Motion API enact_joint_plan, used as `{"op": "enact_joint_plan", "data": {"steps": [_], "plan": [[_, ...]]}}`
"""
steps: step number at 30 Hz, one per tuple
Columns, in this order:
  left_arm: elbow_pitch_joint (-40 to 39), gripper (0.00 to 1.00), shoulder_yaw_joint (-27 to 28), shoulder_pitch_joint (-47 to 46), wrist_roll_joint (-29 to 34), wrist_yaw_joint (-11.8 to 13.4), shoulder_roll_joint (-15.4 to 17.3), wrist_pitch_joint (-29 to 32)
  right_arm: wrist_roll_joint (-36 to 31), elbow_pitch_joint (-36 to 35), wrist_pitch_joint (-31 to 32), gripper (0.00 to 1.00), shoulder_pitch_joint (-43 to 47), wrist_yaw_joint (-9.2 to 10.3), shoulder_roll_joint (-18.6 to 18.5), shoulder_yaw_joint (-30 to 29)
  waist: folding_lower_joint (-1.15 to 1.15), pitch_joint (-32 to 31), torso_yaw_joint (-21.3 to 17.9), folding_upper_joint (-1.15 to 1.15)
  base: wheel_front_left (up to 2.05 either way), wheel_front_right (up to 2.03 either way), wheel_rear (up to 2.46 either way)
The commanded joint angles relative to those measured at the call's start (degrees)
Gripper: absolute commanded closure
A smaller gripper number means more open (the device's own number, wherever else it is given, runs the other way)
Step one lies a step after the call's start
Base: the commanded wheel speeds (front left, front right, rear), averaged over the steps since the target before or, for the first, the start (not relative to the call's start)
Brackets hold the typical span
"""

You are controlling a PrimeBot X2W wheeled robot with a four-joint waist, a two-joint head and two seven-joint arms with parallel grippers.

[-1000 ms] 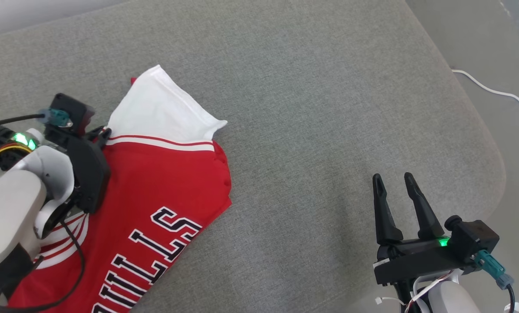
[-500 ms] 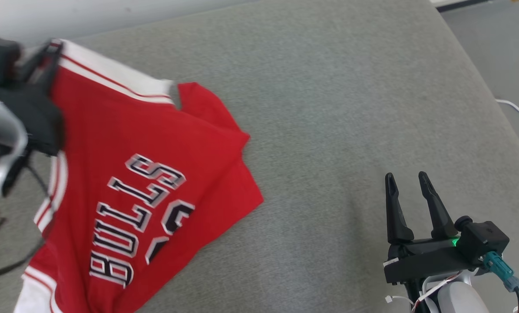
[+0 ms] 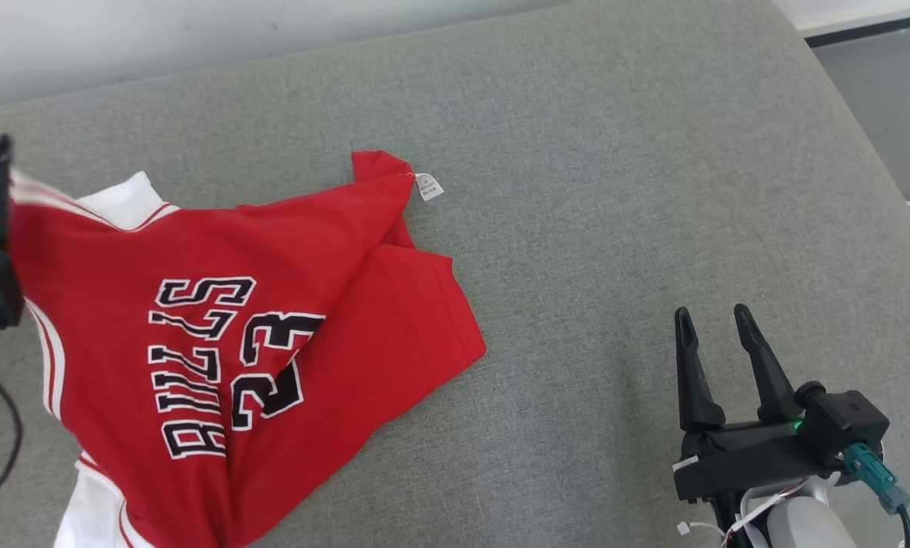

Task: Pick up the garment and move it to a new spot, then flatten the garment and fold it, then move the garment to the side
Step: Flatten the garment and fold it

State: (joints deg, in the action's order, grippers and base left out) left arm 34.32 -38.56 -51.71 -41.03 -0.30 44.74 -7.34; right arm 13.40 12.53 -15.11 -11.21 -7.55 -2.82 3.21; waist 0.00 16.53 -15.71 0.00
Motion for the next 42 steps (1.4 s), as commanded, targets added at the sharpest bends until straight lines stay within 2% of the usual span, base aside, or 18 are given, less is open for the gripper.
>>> {"op": "enact_joint_plan", "data": {"steps": [1,6,12,17,23,28,31,37,42], "plan": [[-0.2,0.0,0.27,0.35,0.16,0.3,-0.69,-1.4,-0.57,0.11,-0.06,0.0,0.85,0.13,-0.11,-0.25,0.0,-0.74,0.59,0.0,0.0,0.0,0.0],[-1.6,0.0,2.04,0.85,-0.55,1.4,-3.5,-6.24,-1.95,-0.27,-0.06,0.0,1.82,0.13,-0.11,-0.94,0.0,-3.66,2.64,0.0,0.0,0.0,0.0],[-8.09,0.0,7.0,5.71,0.04,3.42,-5.8,-7.83,-3.54,-1.01,-0.07,0.0,3.4,0.13,-0.12,-1.84,0.0,-7.15,6.16,0.0,0.0,0.0,0.0],[-16.72,0.0,13.64,14.6,2.88,5.2,-8.22,-7.85,-4.64,-1.65,-0.07,0.0,4.69,0.13,-0.11,-2.53,0.0,-8.85,9.47,0.0,0.0,0.0,0.0],[-23.64,0.0,19.46,25.44,6.52,5.56,-11.53,-7.87,-5.39,-1.68,-0.07,0.0,5.7,0.13,-0.12,-2.98,0.0,-10.02,12.98,0.0,0.0,0.0,0.0],[-27.54,0.0,23.05,31.58,8.86,4.86,-14.34,-7.88,-5.85,-1.71,-0.06,0.0,6.16,0.13,-0.11,-3.14,0.0,-10.62,14.88,0.0,0.0,0.0,0.0],[-29.57,0.0,24.85,35.26,10.55,3.5,-16.2,-7.88,-6.04,-1.59,-0.06,0.0,6.59,0.13,-0.12,-3.17,0.0,-10.95,16.03,0.0,0.0,0.0,0.0],[-30.06,0.0,26.91,41.23,14.13,0.29,-20.55,-7.88,-6.64,-1.09,-0.06,0.0,6.87,0.13,-0.11,-3.07,0.0,-11.17,17.96,0.0,0.0,0.0,0.0],[-29.48,0.0,29.03,44.11,16.16,-0.97,-23.7,-7.88,-6.91,-0.44,-0.06,0.0,7.15,0.13,-0.12,-3.05,0.0,-11.27,18.71,0.0,0.0,0.0,0.0]]}}
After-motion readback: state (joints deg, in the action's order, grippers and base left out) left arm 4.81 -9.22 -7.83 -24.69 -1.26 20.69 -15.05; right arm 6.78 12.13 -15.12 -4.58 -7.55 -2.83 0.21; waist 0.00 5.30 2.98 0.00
